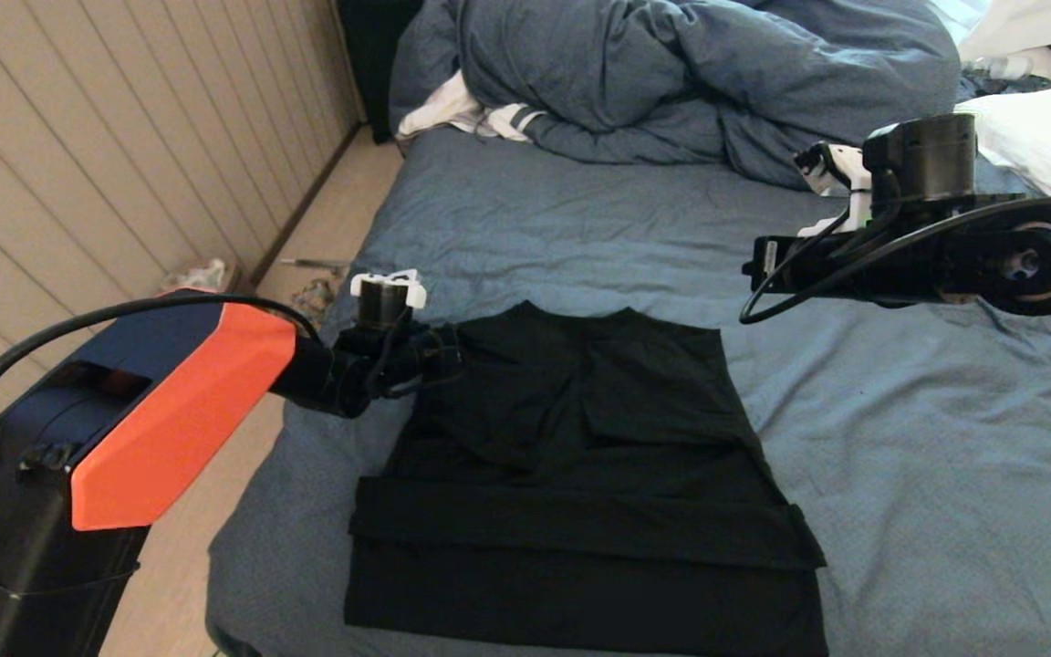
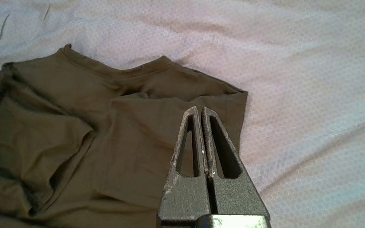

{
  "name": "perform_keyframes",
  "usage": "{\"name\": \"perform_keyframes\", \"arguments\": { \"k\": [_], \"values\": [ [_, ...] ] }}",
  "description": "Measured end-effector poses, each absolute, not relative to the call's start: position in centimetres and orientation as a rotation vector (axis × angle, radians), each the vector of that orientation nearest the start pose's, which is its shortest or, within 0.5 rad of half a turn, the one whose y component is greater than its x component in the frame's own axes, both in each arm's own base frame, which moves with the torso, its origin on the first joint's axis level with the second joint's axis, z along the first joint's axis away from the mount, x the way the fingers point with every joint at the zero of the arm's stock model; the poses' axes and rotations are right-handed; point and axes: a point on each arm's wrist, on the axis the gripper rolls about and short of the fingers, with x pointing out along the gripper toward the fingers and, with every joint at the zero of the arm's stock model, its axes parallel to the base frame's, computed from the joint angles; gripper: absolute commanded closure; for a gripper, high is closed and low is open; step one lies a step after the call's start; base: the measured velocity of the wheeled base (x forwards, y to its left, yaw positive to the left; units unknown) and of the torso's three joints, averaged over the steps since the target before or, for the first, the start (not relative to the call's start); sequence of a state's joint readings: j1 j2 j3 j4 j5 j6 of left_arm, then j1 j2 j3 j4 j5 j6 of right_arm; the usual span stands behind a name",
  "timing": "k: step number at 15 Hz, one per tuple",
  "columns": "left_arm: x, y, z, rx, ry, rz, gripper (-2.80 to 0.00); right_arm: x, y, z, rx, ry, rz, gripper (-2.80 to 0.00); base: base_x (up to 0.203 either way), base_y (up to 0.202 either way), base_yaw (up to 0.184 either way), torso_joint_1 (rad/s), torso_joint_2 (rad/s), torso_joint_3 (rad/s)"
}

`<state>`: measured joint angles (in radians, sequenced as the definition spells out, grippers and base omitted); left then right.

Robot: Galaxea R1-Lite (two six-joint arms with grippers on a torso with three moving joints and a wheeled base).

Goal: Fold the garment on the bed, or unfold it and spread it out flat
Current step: Fold the black T-shirt

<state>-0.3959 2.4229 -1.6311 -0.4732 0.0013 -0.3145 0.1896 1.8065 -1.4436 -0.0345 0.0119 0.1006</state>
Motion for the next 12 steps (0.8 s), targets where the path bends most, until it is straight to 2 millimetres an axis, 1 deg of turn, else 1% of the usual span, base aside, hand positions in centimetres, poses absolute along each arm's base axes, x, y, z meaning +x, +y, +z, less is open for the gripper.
{"name": "perform_keyframes", "arguments": {
  "k": [5,8,12],
  "values": [
    [46.9,-17.8,10.4,-0.257,0.339,-0.311,0.0,35.2,6.8,26.5,0.07,0.342,0.182,0.0,0.0,0.0,0.0,0.0,0.0,0.0],
    [47.5,-16.4,11.0,-0.263,0.329,-0.282,0.0,35.3,6.7,26.6,0.071,0.336,0.18,0.0,0.0,0.0,0.0,0.0,0.0,0.0],
    [47.6,-15.3,11.9,-0.274,0.311,-0.264,0.0,35.4,6.7,26.6,0.073,0.313,0.181,0.0,0.0,0.0,0.0,0.0,0.0,0.0]
  ]
}}
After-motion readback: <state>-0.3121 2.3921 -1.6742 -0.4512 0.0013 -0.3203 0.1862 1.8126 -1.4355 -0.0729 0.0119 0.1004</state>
